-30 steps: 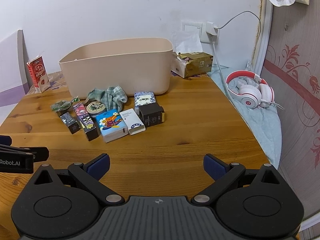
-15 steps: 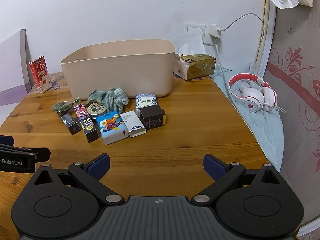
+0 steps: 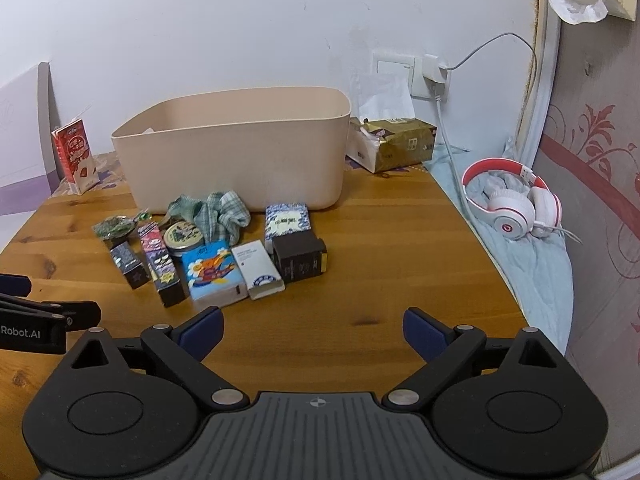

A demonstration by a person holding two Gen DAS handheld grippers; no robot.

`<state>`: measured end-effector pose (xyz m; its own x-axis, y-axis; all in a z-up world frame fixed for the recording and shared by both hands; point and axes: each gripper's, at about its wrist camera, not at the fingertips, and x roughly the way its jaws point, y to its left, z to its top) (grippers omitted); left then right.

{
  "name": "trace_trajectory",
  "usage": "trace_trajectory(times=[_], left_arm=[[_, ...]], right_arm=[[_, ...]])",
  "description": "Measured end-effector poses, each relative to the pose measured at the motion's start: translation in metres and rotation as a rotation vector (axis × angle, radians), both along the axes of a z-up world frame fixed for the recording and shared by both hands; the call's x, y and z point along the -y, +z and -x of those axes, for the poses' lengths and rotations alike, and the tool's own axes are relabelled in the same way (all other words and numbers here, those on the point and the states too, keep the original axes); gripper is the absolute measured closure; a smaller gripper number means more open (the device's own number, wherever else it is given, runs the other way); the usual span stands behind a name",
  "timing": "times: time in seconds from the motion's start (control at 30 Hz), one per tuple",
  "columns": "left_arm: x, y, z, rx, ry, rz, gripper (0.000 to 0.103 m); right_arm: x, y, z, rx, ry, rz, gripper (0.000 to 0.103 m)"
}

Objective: Organize objects
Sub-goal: 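Grasp the navy box with the left gripper while the right gripper grasps the small black box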

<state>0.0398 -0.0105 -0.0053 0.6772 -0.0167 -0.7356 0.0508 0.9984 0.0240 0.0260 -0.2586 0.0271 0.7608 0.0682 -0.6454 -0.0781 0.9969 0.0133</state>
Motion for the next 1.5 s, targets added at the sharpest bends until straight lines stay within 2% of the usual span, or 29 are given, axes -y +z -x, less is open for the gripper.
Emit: trace_trajectory(times=[0.3,0.53,0.77,0.9,1.0,1.07,1.13,1.37,1.5], left_arm=[[0.000,-0.010,-0.034,0.009,0.018,0.006,0.000],[-0.006,-0.025,-0.061,0.011,0.042,-0.006,0.000],[-0.012,-0.042,-0.077,-0.003,0.005,0.011,0.000],[-0.014,-0.050,-0.082,-0.010,-0.021,0.029,0.015],[-0.011,-0.049,-0.082,0.023,-0.050,0.018,0.026],[-0.010,-0.049,-0.083,0.033,-0.063,0.022,0.033],[-0.009,-0.049,-0.083,0.045,-0.077,0.026,0.047],[-0.005,-0.046,-0.077,0.053,-0.101,0.006,0.048],[-0.002,-0.035,-0.066,0.079,-0.121,-0.008,0.048]], right_arm=[[0.005,-0.007,-0.040,-0.001,0.040,0.025,0.009],[0.008,-0.026,-0.076,-0.039,0.076,0.014,0.015],[0.007,-0.040,-0.099,-0.048,0.112,-0.005,0.020],[0.004,-0.045,-0.108,-0.050,0.135,-0.001,0.028],[0.005,-0.046,-0.113,-0.052,0.145,-0.025,0.040],[0.005,-0.045,-0.114,-0.050,0.149,-0.032,0.053],[0.005,-0.045,-0.115,-0.050,0.147,-0.037,0.059],[0.008,-0.043,-0.109,-0.051,0.124,-0.056,0.060],[0.011,-0.033,-0.099,-0.029,0.111,-0.060,0.060]])
